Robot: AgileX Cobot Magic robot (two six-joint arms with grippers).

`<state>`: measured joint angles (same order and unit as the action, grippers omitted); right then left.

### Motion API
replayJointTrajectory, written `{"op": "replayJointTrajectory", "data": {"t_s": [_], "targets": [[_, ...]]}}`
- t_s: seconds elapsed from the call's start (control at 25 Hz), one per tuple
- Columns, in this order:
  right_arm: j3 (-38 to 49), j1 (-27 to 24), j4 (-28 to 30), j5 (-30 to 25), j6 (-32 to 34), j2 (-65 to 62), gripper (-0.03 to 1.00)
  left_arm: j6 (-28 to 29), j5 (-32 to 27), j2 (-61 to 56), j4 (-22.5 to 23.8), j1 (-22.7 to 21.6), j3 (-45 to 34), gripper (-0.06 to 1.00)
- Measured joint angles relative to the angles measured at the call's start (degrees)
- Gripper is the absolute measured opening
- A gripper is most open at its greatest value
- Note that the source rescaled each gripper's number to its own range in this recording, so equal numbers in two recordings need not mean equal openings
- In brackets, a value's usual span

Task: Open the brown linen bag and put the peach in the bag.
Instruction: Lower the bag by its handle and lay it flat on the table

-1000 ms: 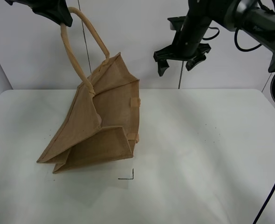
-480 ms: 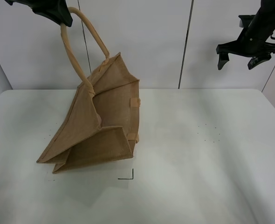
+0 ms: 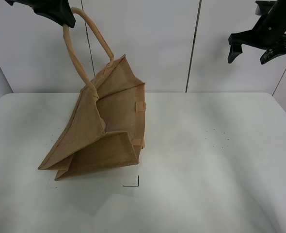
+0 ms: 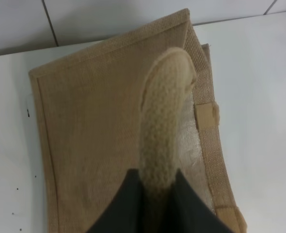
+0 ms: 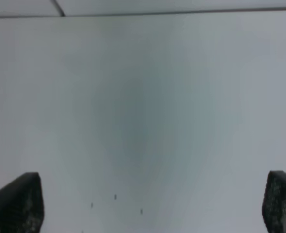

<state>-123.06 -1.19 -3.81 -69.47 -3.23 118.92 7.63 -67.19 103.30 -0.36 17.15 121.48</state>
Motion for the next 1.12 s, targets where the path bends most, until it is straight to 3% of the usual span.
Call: {"op": "replayJointTrajectory", "data": {"t_s": [0.8, 0.96, 1.12], "targets": [[78.37, 0.00, -0.22, 0.95, -4.31, -63.62, 1.00, -0.05, 0.00, 0.00, 0.36, 0.00, 0.00, 0.00], [89.23, 0.00, -0.22, 5.72, -4.31, -77.39, 1.00, -0.05, 0.00, 0.00, 0.36, 0.00, 0.00, 0.00], [94.35, 0.00, -0.22, 9.58, -3.67, -91.08, 1.00, -0.05, 0.00, 0.00, 0.36, 0.00, 0.00, 0.00]]}}
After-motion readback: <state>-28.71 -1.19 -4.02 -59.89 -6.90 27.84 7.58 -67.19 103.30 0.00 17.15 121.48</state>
